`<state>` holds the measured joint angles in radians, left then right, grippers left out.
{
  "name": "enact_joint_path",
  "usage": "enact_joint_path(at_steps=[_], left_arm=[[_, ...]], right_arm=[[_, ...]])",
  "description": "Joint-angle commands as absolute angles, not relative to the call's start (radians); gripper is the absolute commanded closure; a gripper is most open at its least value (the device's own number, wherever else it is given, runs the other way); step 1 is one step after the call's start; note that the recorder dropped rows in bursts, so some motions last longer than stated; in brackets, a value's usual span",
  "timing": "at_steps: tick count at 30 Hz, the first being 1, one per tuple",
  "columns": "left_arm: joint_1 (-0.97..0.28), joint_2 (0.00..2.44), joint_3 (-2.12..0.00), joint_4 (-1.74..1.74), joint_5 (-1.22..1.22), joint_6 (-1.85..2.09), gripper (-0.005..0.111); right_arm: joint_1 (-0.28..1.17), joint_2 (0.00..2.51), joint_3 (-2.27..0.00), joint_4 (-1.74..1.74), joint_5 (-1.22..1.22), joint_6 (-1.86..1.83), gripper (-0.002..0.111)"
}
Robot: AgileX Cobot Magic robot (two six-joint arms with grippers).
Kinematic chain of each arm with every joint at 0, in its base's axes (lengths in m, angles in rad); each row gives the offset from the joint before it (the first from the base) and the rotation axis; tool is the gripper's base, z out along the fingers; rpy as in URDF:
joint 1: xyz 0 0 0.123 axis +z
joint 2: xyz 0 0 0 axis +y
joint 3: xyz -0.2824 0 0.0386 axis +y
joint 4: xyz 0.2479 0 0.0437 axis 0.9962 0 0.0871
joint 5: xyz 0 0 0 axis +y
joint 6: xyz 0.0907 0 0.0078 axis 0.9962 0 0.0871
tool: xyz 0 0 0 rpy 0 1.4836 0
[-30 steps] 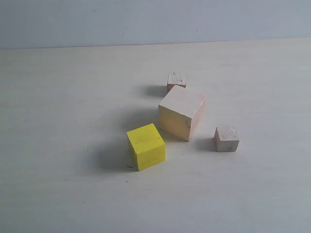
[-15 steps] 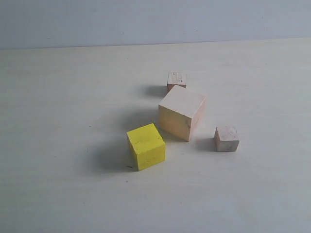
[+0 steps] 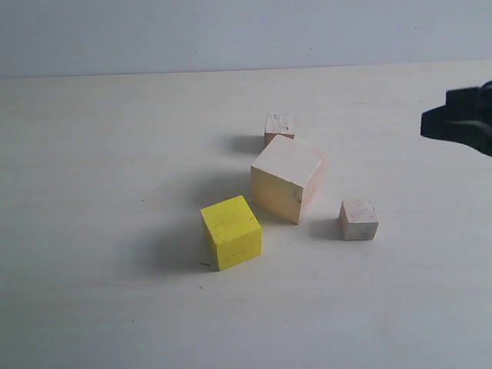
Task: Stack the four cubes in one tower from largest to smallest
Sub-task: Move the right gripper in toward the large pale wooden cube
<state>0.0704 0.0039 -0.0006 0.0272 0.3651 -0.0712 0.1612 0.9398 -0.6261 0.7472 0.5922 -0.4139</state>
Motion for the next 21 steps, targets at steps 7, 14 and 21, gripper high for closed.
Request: enact_joint_path(at_steps=[7,14,21], left_arm=[[0.070,0.000,0.000,0.034,0.355,-0.075,0.107],[0.070,0.000,0.000,0.034,0.353,-0.075,0.107],[0.070,0.000,0.000,0.034,0.347,-0.075,0.107]], right_arm=[[0.164,1.151,-0.636,0.811,0.327,-0.430,0.108],[0.164,1.383,-0.709,0.811,0.431,-0.489,0.108],[0.199,1.627,-0.880,0.778,0.570,-0.513,0.108]])
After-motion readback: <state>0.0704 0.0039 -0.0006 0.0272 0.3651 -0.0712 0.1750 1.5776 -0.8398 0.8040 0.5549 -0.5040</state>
